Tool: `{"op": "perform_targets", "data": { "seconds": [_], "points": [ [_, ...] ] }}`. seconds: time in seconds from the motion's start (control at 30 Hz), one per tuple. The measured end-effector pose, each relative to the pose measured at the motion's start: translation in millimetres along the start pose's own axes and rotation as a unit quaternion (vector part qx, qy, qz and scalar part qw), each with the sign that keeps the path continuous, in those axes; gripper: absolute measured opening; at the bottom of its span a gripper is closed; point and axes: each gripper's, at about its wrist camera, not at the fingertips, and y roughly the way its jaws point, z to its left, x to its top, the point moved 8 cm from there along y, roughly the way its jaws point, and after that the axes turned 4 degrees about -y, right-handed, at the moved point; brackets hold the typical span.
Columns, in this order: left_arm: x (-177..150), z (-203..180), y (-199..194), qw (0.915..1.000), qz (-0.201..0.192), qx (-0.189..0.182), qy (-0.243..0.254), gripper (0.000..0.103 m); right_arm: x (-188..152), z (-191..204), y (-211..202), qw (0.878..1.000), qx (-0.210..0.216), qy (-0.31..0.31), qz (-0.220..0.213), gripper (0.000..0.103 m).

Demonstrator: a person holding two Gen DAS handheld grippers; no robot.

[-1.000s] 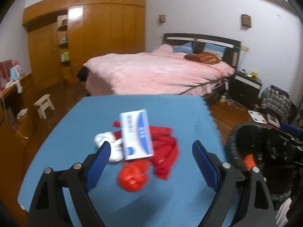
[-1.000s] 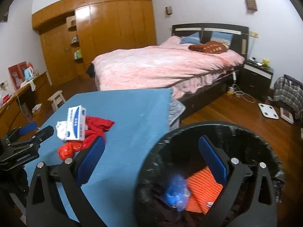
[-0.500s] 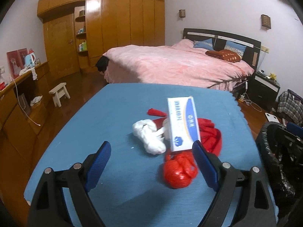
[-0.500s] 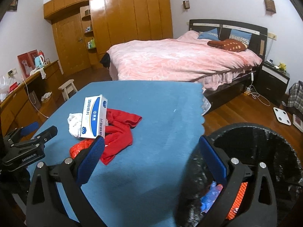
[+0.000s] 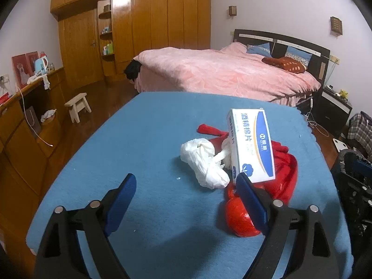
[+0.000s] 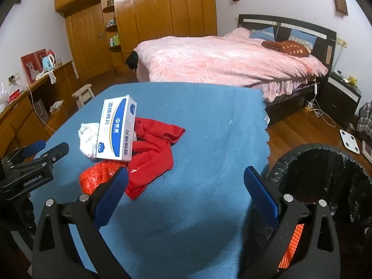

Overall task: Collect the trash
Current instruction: 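Move both open tools back over the table toward the remaining trash, then grasp the white tissue with the left tool and lift it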

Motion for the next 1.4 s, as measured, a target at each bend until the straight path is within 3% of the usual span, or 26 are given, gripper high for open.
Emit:
{"op": "perform_targets", "data": {
  "seconds": [0.5, 0.67, 0.77, 0.93, 1.03, 1.2, 1.4],
  "points": [
    [9.9, 1.5, 42.6, 0.9998, 0.018, 0.005, -0.005, 0.085, 0.4, -1.5, 31.8, 1.000, -0.008, -0.001, 0.019, 0.097],
    [4.7, 0.6, 56.9, 0.9993, 0.038, -0.002, -0.006, 0.080, 0.7, -1.7, 36.4, 1.000, -0.010, -0.002, 0.021, 0.097],
    [1.5, -2.0, 62.0, 0.9989, 0.045, -0.010, -0.006, 0.073, -1.0, 0.2, 38.8, 1.000, -0.009, -0.005, 0.023, 0.097],
    [-1.9, -7.9, 66.4, 0.9968, 0.058, -0.052, -0.018, 0.043, -1.3, 4.1, 40.9, 1.000, -0.008, -0.009, 0.027, 0.097],
    [-1.1, -11.1, 64.3, 0.9959, 0.055, -0.067, -0.026, 0.033, -0.3, 6.5, 41.0, 1.000, -0.008, -0.012, 0.027, 0.097],
    [-2.5, -6.6, 56.5, 0.9954, 0.053, -0.072, -0.034, 0.027, 1.6, 10.3, 39.5, 1.000, -0.008, -0.015, 0.026, 0.097],
    [-4.1, 20.0, 47.1, 0.9973, 0.055, -0.039, -0.030, 0.026, 3.6, 15.7, 38.8, 1.000, -0.004, -0.019, 0.025, 0.097]
  ]
}}
